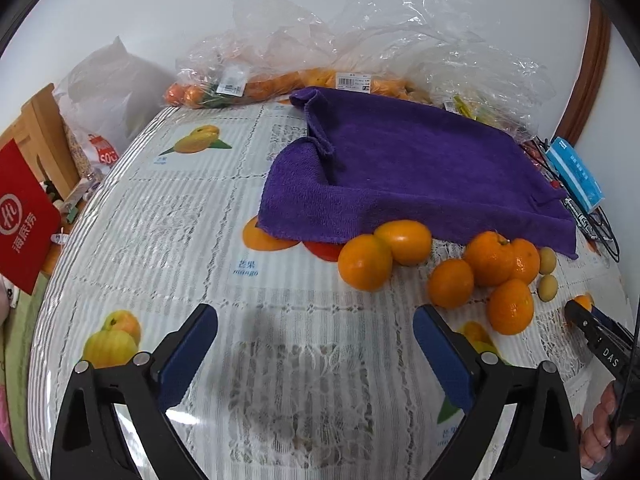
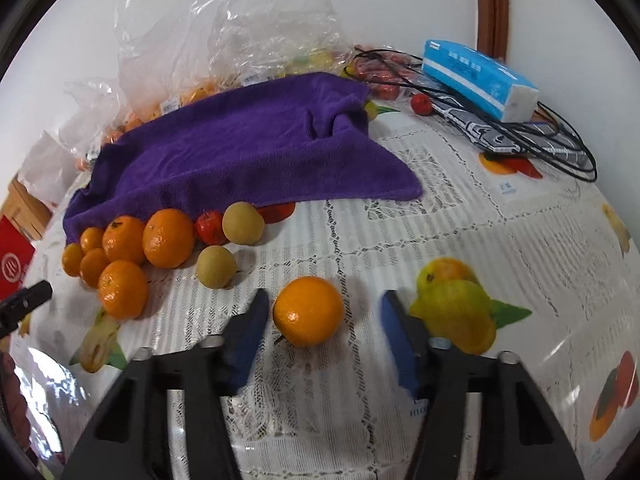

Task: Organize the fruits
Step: 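Move the right tool toward an orange while the left tool approaches another orange, then close the right tool on its orange while the left tool closes on another orange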

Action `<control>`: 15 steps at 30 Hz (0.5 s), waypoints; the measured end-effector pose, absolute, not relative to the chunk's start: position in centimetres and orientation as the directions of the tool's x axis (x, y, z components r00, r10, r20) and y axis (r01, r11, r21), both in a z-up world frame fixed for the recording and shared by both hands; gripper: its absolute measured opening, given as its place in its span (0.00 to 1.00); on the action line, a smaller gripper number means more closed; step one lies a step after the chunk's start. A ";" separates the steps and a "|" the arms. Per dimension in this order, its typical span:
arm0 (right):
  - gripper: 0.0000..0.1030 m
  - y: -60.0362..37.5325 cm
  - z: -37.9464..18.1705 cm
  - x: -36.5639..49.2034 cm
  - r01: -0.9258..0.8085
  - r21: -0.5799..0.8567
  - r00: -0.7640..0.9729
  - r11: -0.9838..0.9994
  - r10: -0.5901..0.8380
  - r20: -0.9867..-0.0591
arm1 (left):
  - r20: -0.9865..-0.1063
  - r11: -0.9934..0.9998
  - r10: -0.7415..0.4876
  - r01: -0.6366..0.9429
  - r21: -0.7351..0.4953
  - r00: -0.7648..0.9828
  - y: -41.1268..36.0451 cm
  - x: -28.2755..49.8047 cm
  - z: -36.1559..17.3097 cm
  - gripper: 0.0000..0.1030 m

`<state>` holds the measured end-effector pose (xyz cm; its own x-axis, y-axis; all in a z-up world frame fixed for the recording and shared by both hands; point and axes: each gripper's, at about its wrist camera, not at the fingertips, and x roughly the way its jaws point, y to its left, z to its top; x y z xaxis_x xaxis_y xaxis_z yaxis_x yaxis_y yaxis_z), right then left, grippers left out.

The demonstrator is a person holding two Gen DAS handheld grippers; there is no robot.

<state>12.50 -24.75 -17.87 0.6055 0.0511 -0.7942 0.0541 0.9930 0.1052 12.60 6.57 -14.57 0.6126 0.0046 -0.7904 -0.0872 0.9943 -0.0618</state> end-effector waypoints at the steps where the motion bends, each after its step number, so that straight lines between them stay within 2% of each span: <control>1: 0.43 -24.7 -17.8 12.5 0.053 0.093 0.610 0.994 0.042 -0.791 | -0.788 0.995 0.003 -0.084 -0.062 0.616 6.5 12.9 -14.6 0.91; 4: 0.39 -24.4 -18.0 12.4 0.045 0.057 0.621 0.997 0.017 -0.783 | -0.785 0.996 0.001 -0.073 -0.057 0.619 6.2 13.9 -15.0 0.85; 9: 0.38 -24.9 -18.0 12.5 0.047 0.073 0.624 0.996 0.028 -0.781 | -0.802 0.998 -0.011 -0.043 -0.045 0.597 5.3 15.5 -16.2 0.63; 13: 0.38 -24.7 -18.1 12.5 0.055 0.063 0.623 0.996 0.015 -0.782 | -0.788 0.998 -0.023 -0.031 -0.053 0.616 5.1 15.8 -16.5 0.52; 14: 0.38 -24.7 -18.1 12.5 0.055 0.060 0.622 0.997 0.012 -0.783 | -0.784 0.998 -0.033 -0.022 -0.059 0.619 5.0 15.9 -16.5 0.46; 15: 0.38 -24.6 -18.1 12.5 0.057 0.057 0.622 0.997 0.009 -0.783 | -0.781 0.998 -0.046 -0.011 -0.068 0.623 4.9 15.9 -16.6 0.44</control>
